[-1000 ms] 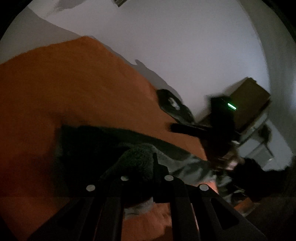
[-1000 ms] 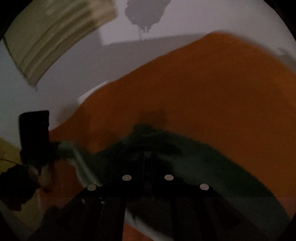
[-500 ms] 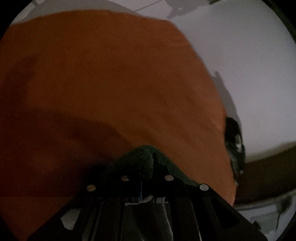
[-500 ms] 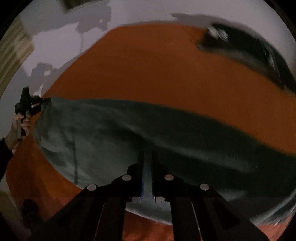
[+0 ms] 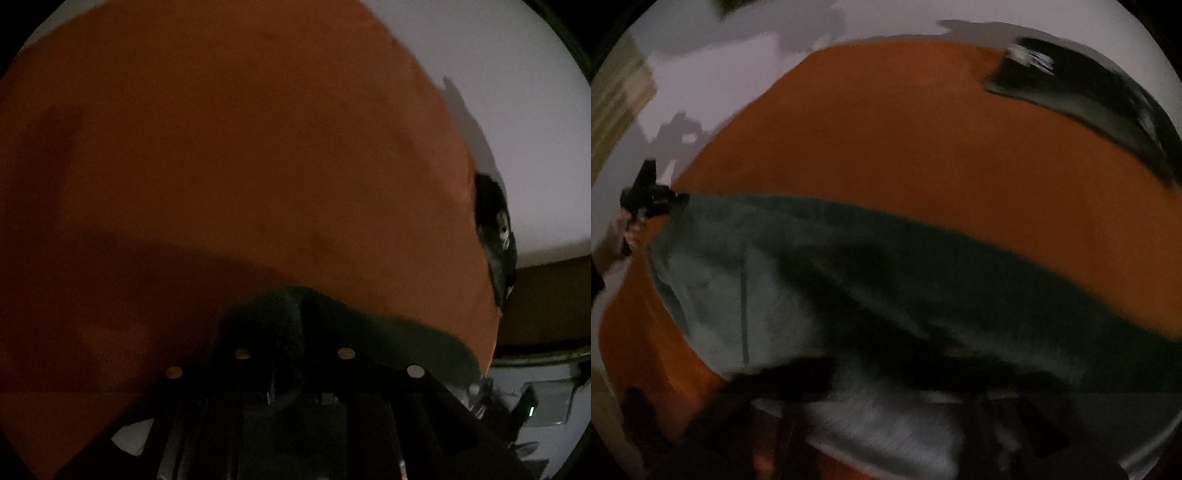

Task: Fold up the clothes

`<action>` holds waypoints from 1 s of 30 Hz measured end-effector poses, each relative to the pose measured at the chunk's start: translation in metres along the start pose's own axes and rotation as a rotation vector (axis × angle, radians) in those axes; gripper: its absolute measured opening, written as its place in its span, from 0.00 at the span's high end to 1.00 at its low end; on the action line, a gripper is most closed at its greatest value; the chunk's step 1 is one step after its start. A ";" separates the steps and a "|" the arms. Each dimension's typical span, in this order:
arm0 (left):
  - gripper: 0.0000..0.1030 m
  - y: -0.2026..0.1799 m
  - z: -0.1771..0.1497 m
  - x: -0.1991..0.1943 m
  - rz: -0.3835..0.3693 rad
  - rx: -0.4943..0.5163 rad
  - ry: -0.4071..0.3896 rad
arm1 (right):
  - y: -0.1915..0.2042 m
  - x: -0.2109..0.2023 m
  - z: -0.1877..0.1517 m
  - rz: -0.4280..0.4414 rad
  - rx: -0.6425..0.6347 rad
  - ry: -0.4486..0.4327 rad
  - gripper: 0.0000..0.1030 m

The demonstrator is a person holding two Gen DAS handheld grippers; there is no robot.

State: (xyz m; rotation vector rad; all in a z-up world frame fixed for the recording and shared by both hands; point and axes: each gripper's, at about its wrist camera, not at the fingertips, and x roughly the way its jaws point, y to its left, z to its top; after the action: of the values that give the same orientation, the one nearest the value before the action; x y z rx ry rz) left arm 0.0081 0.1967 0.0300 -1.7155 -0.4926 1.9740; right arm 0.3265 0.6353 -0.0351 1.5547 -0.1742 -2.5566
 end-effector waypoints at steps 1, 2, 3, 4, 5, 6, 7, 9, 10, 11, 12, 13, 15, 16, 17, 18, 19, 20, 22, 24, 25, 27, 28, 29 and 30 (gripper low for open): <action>0.86 0.002 0.000 -0.003 -0.015 0.001 -0.016 | -0.002 0.005 0.007 0.017 -0.031 0.005 0.03; 0.86 0.007 -0.005 -0.009 -0.038 0.002 -0.030 | -0.002 0.014 0.014 0.028 -0.078 0.039 0.03; 0.86 0.010 -0.006 -0.010 -0.047 0.001 -0.033 | -0.003 0.022 0.021 0.038 -0.124 0.073 0.03; 0.86 0.011 -0.007 -0.011 -0.053 -0.001 -0.034 | -0.004 0.031 0.028 0.049 -0.170 0.107 0.04; 0.86 0.009 -0.006 -0.010 -0.037 0.011 -0.034 | -0.006 0.034 0.033 0.076 -0.182 0.120 0.06; 0.86 0.006 -0.006 -0.009 -0.016 0.025 -0.034 | -0.007 0.037 0.038 0.104 -0.194 0.134 0.10; 0.86 0.006 -0.005 -0.012 0.001 0.040 -0.039 | -0.009 0.040 0.042 0.131 -0.207 0.147 0.20; 0.86 -0.002 -0.001 -0.007 0.054 0.053 -0.043 | -0.009 0.048 0.048 0.171 -0.224 0.154 0.28; 0.86 -0.007 0.002 -0.004 0.081 0.059 -0.045 | -0.008 0.053 0.050 0.179 -0.232 0.167 0.31; 0.86 -0.010 0.003 0.000 0.100 0.056 -0.043 | -0.006 0.063 0.047 0.170 -0.252 0.207 0.38; 0.86 -0.012 0.001 0.002 0.118 0.048 -0.047 | -0.004 0.073 0.045 0.161 -0.271 0.246 0.42; 0.86 -0.015 -0.003 0.001 0.134 0.054 -0.064 | -0.002 0.082 0.043 0.153 -0.291 0.285 0.59; 0.86 -0.022 -0.012 -0.003 0.171 0.083 -0.110 | 0.006 0.090 0.033 0.122 -0.355 0.315 0.91; 0.86 -0.026 -0.016 -0.007 0.183 0.105 -0.135 | 0.010 0.081 0.032 0.103 -0.375 0.269 0.94; 0.86 -0.031 -0.020 -0.014 0.183 0.129 -0.173 | 0.009 0.068 0.033 0.084 -0.347 0.205 0.95; 0.86 -0.034 -0.020 -0.020 0.166 0.144 -0.204 | 0.007 0.054 0.034 0.066 -0.317 0.142 0.95; 0.86 -0.037 -0.021 -0.026 0.148 0.157 -0.234 | 0.004 0.042 0.037 0.059 -0.275 0.091 0.95; 0.86 -0.042 -0.022 -0.032 0.129 0.169 -0.274 | 0.000 0.030 0.039 0.050 -0.233 0.040 0.95; 0.86 -0.050 -0.016 -0.035 0.142 0.184 -0.322 | -0.005 0.017 0.044 0.029 -0.179 -0.015 0.95; 0.86 -0.057 -0.006 -0.026 0.197 0.186 -0.321 | -0.002 0.037 0.047 -0.009 -0.189 0.050 0.95; 0.86 -0.059 -0.001 -0.013 0.248 0.183 -0.295 | 0.000 0.050 0.047 -0.040 -0.203 0.091 0.95; 0.86 -0.060 0.005 0.013 0.339 0.183 -0.230 | 0.002 0.080 0.043 -0.142 -0.217 0.144 0.76; 0.86 -0.059 0.006 0.024 0.374 0.188 -0.196 | 0.002 0.092 0.041 -0.184 -0.209 0.170 0.53; 0.86 -0.056 0.007 0.030 0.391 0.181 -0.169 | -0.004 0.092 0.040 -0.217 -0.173 0.165 0.35; 0.86 -0.048 0.007 0.029 0.366 0.147 -0.161 | -0.009 0.091 0.039 -0.248 -0.136 0.159 0.32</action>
State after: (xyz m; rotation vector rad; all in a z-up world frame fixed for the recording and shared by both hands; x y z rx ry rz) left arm 0.0042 0.2529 0.0343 -1.6526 -0.0827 2.3508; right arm 0.2496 0.6286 -0.0982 1.8163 0.2189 -2.5401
